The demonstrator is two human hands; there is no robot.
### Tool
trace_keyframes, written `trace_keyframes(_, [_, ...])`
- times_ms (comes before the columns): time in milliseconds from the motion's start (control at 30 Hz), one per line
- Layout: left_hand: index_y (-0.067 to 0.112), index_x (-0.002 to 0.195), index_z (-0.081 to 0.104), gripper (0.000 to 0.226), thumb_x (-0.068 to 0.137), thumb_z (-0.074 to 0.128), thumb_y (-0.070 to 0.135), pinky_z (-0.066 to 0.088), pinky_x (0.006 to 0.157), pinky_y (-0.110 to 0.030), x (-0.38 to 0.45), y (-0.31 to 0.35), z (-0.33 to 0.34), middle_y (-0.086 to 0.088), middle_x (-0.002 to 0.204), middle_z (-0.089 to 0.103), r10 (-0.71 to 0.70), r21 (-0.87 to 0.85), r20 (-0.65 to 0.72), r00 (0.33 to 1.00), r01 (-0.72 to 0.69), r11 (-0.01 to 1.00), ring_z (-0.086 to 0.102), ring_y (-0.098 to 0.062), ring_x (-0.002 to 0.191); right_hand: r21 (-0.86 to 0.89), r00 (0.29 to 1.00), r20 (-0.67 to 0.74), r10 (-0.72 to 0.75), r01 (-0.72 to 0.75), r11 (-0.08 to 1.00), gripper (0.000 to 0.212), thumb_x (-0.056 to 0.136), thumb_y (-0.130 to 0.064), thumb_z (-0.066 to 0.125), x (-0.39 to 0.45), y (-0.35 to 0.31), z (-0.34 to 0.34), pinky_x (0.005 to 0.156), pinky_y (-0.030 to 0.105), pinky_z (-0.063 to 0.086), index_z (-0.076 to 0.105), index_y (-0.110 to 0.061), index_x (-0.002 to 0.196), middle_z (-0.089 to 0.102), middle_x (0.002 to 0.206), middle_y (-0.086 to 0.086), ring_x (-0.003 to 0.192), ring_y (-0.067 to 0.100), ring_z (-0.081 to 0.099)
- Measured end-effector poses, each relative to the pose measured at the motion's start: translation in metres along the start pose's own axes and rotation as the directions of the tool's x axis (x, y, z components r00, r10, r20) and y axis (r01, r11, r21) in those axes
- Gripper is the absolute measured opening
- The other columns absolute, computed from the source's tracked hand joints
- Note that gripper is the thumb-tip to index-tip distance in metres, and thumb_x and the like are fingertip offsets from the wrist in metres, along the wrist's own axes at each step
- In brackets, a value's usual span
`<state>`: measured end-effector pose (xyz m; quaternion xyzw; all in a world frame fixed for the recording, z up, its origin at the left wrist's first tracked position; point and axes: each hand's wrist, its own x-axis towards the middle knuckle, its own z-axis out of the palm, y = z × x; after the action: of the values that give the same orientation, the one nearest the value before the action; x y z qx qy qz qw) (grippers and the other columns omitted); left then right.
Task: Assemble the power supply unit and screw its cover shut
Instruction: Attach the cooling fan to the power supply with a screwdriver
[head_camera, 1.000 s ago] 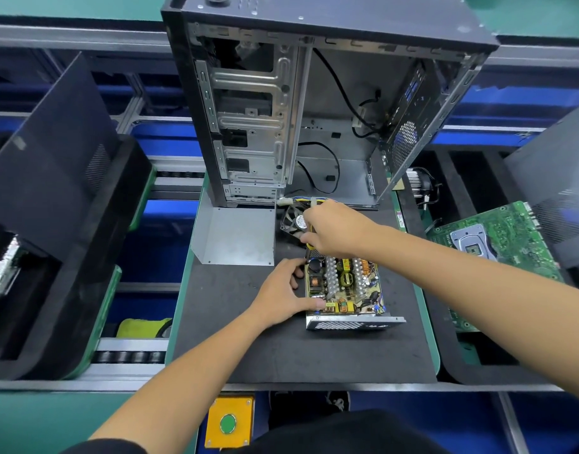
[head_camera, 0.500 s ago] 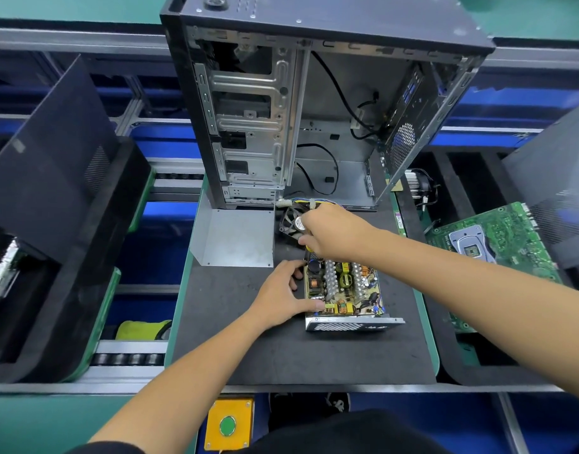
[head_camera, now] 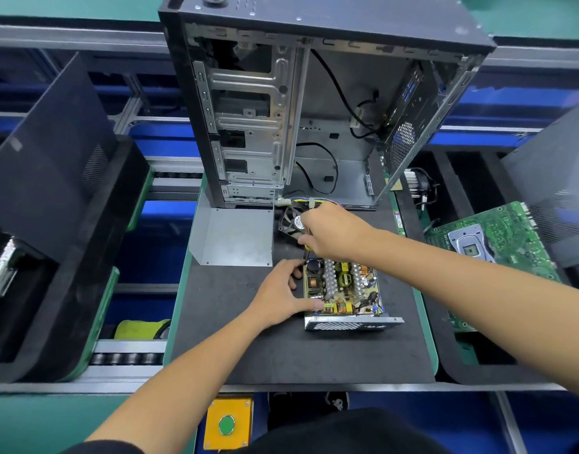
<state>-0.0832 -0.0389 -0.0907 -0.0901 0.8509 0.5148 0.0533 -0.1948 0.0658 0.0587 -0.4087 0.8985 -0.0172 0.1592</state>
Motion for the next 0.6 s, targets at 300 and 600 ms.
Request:
trace_keyframes(300, [0.036,0.131,0.044,0.097,0.047,0.079,0.07,0.038,0.064,-0.014,0.0,0.001,-0.001,0.02,0.099,0.046,-0.011,0.012,-0.001,1.0,0.011,1.0,0.047,-0.001,0.079,-0.095,0.963,0.173,-0.205,0.224,0.97,0.017,0.093,-0.025,0.056,0.01,0.004,-0.011,0.073,0.039,0.044,0.048,-0.011,0.101,0.042,0.103,0.003,0.087,0.026,0.054])
trace_keyframes(600, [0.034,0.13,0.044,0.097,0.046,0.078,0.069,0.041,0.066,-0.017,-0.001,0.002,0.0,0.018,0.1,0.047,-0.023,0.027,0.001,1.0,0.023,0.999,0.048,-0.003,0.08,-0.341,0.961,0.065,-0.268,0.273,0.899,0.036,0.087,-0.01,0.054,0.016,-0.011,-0.004,0.052,0.027,0.035,0.031,-0.016,0.06,0.048,0.065,0.005,0.063,0.021,0.047])
